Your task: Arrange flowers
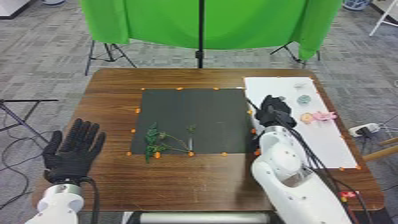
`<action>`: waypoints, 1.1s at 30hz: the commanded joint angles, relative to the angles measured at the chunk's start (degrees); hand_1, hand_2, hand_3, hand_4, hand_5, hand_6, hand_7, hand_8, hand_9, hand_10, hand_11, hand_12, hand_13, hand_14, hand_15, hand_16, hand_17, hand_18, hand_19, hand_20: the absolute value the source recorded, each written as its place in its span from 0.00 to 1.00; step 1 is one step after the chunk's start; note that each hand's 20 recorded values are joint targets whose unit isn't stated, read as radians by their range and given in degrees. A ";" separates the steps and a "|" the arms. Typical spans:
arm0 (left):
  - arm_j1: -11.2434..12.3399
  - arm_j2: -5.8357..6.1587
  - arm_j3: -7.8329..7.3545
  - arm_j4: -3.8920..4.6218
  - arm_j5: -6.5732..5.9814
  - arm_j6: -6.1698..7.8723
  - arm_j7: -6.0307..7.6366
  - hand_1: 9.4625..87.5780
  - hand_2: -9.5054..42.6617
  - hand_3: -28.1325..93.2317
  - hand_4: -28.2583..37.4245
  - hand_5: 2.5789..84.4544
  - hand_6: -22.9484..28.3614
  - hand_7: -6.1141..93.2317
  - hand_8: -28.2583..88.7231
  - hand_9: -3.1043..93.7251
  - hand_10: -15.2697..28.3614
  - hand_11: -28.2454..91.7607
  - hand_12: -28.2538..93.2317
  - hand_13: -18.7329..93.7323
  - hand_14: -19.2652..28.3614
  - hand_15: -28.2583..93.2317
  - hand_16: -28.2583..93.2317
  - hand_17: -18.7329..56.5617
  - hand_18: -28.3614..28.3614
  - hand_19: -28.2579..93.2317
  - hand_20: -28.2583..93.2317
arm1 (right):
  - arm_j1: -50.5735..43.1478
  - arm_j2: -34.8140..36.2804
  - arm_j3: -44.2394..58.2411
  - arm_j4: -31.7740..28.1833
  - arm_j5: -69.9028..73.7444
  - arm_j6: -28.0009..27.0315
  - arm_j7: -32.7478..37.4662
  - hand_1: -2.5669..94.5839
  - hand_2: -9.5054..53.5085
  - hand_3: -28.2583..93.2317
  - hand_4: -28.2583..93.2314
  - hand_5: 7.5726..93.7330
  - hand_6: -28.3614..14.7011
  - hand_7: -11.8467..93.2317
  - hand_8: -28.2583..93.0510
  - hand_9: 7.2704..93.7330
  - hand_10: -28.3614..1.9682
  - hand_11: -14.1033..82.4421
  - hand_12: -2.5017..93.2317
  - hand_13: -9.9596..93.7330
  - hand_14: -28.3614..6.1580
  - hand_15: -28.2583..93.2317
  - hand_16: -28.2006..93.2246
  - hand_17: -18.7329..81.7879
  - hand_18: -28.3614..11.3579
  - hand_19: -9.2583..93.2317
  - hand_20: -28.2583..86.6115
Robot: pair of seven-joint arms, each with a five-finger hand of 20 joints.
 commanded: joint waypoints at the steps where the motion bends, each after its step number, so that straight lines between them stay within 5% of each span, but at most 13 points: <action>1: 0.27 0.66 0.28 0.41 0.02 -0.15 -0.99 0.23 0.45 0.87 0.00 0.59 0.66 0.16 0.16 0.48 0.71 0.41 0.31 0.46 0.75 0.52 0.16 0.16 0.74 0.54 0.33 | -3.39 -3.63 -1.20 -10.11 8.71 3.53 4.00 0.64 0.00 0.83 0.00 0.86 0.64 0.47 0.36 0.96 0.55 0.27 0.47 0.88 0.60 0.71 0.56 0.66 0.04 1.00 0.70; 10: -0.71 1.23 0.91 0.80 0.32 0.14 -1.73 0.23 0.45 0.87 0.00 0.59 0.66 0.16 0.16 0.48 0.72 0.41 0.31 0.46 0.75 0.53 0.16 0.16 0.74 0.54 0.33 | -4.10 -6.39 -5.94 -12.24 12.18 6.13 2.91 0.64 0.00 0.84 0.00 0.85 0.63 0.48 0.35 0.96 0.54 0.27 0.46 0.88 0.59 0.72 0.55 0.66 0.04 1.00 0.70; 17: -1.30 1.05 1.93 1.14 0.39 0.29 -2.42 0.23 0.46 0.87 0.00 0.59 0.66 0.16 0.16 0.48 0.71 0.41 0.31 0.46 0.75 0.53 0.16 0.16 0.74 0.54 0.33 | -4.72 -7.60 -7.14 -6.66 8.23 4.98 4.39 0.63 0.00 0.84 0.00 0.84 0.63 0.49 0.35 0.95 0.54 0.27 0.47 0.87 0.57 0.73 0.54 0.65 0.04 1.00 0.70; 25: -0.50 1.00 1.36 0.80 0.38 0.41 -1.81 0.23 0.46 0.87 0.00 0.58 0.66 0.16 0.16 0.48 0.72 0.41 0.31 0.46 0.75 0.52 0.16 0.16 0.74 0.54 0.33 | -6.34 -6.13 -6.43 -7.76 6.56 4.38 4.41 0.61 0.00 0.83 0.00 0.80 0.58 0.48 0.33 0.92 0.50 0.29 0.45 0.85 0.55 0.75 0.52 0.65 0.04 1.00 0.70; 29: -0.35 0.86 1.22 0.74 0.22 0.48 -1.64 0.23 0.46 0.87 0.00 0.58 0.66 0.16 0.16 0.48 0.72 0.41 0.31 0.46 0.75 0.52 0.16 0.16 0.74 0.54 0.33 | -6.72 -5.56 -6.48 -7.72 4.89 3.23 2.48 0.55 0.00 0.88 0.00 0.73 0.50 0.35 0.21 0.79 0.35 0.39 0.31 0.79 0.48 0.78 0.49 0.63 0.03 1.00 0.71; 33: -0.31 0.72 1.19 0.79 0.27 0.21 -1.67 0.23 0.46 0.87 0.00 0.58 0.66 0.16 0.16 0.48 0.72 0.41 0.31 0.46 0.74 0.52 0.16 0.16 0.74 0.54 0.33 | -6.91 -5.46 -6.14 -8.19 5.86 2.43 2.72 0.53 0.00 0.91 0.00 0.63 0.43 0.24 0.14 0.67 0.25 0.37 0.20 0.76 0.46 0.77 0.48 0.62 0.04 1.00 0.70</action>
